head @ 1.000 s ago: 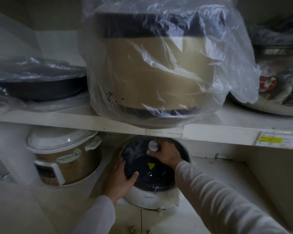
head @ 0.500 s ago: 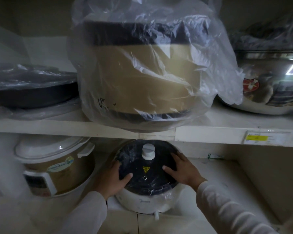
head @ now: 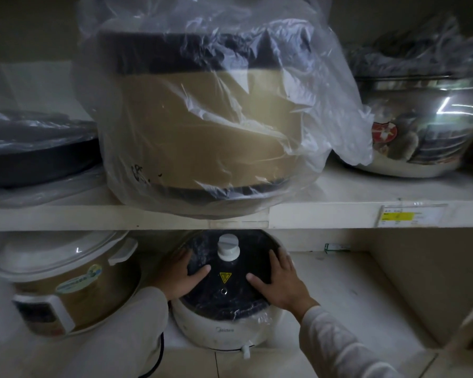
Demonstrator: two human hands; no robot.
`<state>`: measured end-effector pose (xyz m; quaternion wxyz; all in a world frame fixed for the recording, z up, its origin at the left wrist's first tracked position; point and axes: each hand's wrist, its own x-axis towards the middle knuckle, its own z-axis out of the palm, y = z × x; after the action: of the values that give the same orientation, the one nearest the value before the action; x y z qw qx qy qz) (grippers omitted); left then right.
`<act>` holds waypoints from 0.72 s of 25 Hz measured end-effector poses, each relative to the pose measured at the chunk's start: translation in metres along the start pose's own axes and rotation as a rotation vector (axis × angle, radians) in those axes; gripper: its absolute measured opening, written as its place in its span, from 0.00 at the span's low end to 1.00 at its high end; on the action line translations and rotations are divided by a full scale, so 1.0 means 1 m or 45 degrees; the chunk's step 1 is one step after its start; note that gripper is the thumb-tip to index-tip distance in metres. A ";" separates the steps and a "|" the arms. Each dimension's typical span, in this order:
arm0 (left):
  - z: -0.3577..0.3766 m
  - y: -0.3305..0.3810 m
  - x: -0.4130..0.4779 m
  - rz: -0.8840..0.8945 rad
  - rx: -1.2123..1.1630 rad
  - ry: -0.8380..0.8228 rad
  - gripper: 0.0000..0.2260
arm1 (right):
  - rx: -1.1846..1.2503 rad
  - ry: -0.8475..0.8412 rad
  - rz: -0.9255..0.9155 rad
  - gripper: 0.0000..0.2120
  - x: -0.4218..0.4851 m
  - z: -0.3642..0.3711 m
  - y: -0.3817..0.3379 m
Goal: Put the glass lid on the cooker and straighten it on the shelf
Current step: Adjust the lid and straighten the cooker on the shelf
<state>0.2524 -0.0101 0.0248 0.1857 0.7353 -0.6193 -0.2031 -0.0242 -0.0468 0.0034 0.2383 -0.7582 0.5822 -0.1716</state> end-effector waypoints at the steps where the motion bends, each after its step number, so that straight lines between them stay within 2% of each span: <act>1: 0.000 -0.002 0.003 0.002 0.007 0.003 0.40 | 0.000 -0.012 0.013 0.51 0.001 0.000 -0.001; 4: 0.000 -0.001 0.004 -0.041 -0.042 0.022 0.35 | 0.014 0.002 0.031 0.51 0.004 0.002 -0.004; 7: 0.000 -0.001 0.005 -0.001 -0.047 0.081 0.22 | 0.013 0.010 0.044 0.48 0.008 0.000 -0.006; 8: -0.001 0.000 0.005 -0.004 -0.065 0.074 0.21 | -0.044 0.023 0.052 0.47 0.010 -0.004 -0.007; 10: -0.001 -0.001 0.004 -0.037 -0.191 0.027 0.24 | -0.261 0.090 -0.008 0.46 0.015 -0.011 -0.013; 12: 0.001 -0.003 -0.004 -0.045 -0.336 0.011 0.26 | -0.335 0.130 -0.232 0.44 0.024 -0.014 -0.031; 14: 0.009 -0.005 -0.016 -0.006 -0.347 0.095 0.32 | -0.128 0.017 -0.415 0.41 0.035 -0.009 -0.055; 16: 0.016 -0.007 -0.029 0.044 -0.263 0.142 0.39 | 0.090 -0.081 -0.431 0.35 0.043 -0.001 -0.075; 18: 0.022 -0.009 -0.040 0.062 -0.137 0.115 0.45 | 0.103 0.021 -0.395 0.29 0.051 0.002 -0.082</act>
<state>0.2415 0.0307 0.0040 0.2578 0.7174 -0.6162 -0.1981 0.0558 -0.0783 0.0469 0.2344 -0.8274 0.4527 -0.2359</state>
